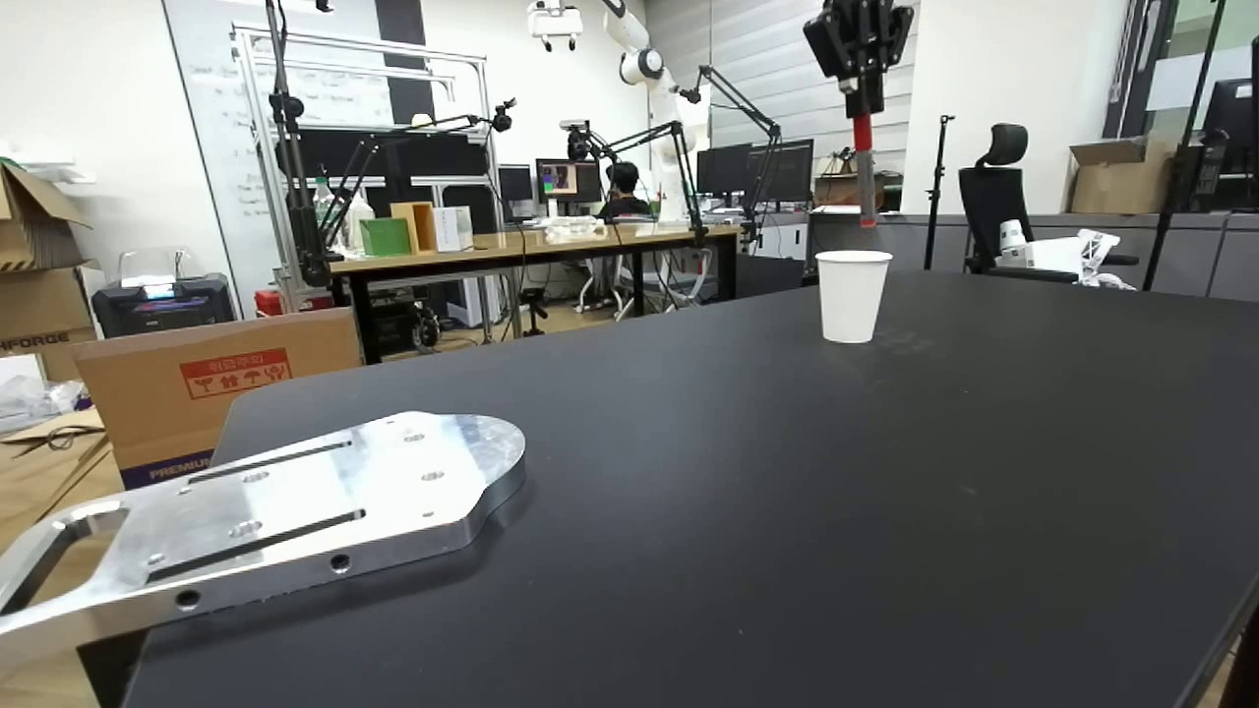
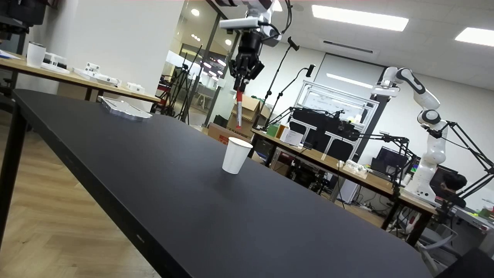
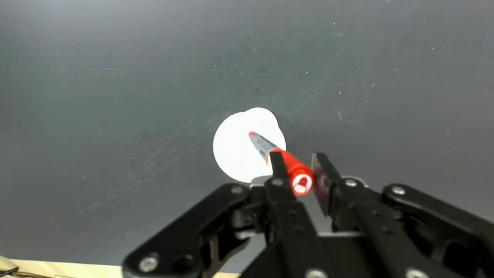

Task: Remove the red marker from the white cup

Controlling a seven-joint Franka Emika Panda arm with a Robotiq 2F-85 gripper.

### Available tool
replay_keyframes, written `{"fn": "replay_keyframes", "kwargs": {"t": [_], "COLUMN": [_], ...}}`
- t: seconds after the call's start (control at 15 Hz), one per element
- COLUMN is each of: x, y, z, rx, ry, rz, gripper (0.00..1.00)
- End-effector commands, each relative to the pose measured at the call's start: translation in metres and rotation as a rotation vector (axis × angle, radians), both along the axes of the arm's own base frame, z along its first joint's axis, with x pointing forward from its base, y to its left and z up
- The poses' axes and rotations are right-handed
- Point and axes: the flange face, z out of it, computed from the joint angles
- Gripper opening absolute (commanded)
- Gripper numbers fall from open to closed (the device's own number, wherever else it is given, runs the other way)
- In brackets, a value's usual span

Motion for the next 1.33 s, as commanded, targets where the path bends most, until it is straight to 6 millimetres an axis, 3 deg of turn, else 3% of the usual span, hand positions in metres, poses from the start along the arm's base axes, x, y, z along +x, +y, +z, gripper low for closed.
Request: {"fn": "replay_keyframes", "kwargs": {"t": [0.0,0.27,0.87,1.27], "x": [-0.026,-0.044,-0.059,-0.073], "y": [0.009,0.025,0.086,0.105], "z": [0.039,0.019,-0.11,-0.177], "rx": [0.027,0.088,0.207,0.286], "ry": [0.054,0.169,0.49,0.757], "rz": [0.038,0.097,0.252,0.372], "gripper": [0.06,0.06,0.06,0.06]}}
